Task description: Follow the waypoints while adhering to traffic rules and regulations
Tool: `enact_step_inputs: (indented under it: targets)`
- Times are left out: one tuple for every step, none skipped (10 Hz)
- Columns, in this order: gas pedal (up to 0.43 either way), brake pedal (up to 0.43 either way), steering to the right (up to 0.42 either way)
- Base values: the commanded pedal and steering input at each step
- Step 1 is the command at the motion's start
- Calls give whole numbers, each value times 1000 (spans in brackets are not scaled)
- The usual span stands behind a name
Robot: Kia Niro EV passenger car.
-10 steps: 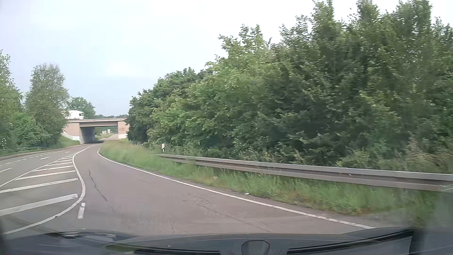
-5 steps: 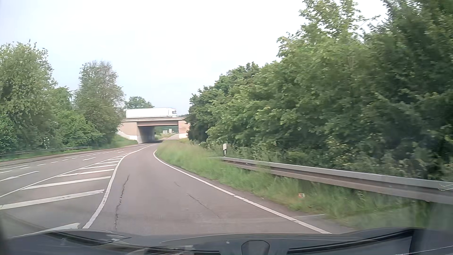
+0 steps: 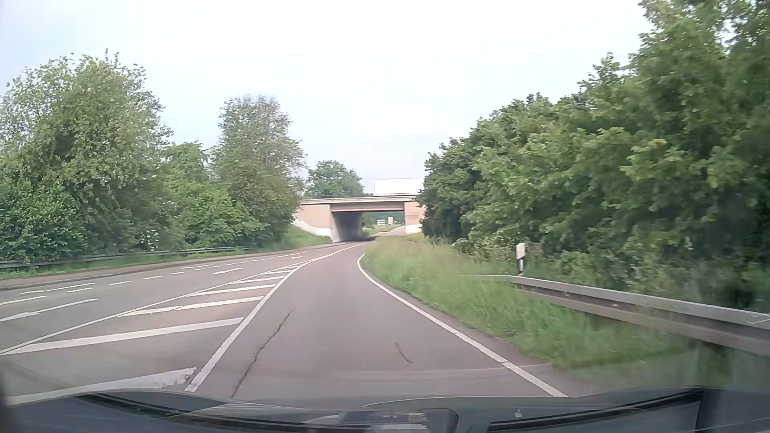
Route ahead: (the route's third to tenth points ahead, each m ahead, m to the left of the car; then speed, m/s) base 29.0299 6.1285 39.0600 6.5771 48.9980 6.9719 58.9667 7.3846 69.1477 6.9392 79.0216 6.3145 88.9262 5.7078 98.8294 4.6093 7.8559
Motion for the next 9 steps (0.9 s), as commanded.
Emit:
enact_step_inputs:
  targets:
    - [220,0,-182]
    - [240,0,-162]
    - [248,0,-137]
    - [248,0,-117]
    - [248,0,-89]
    - [260,0,-65]
    - [260,0,-46]
    - [260,0,-24]
    - [260,0,-6]
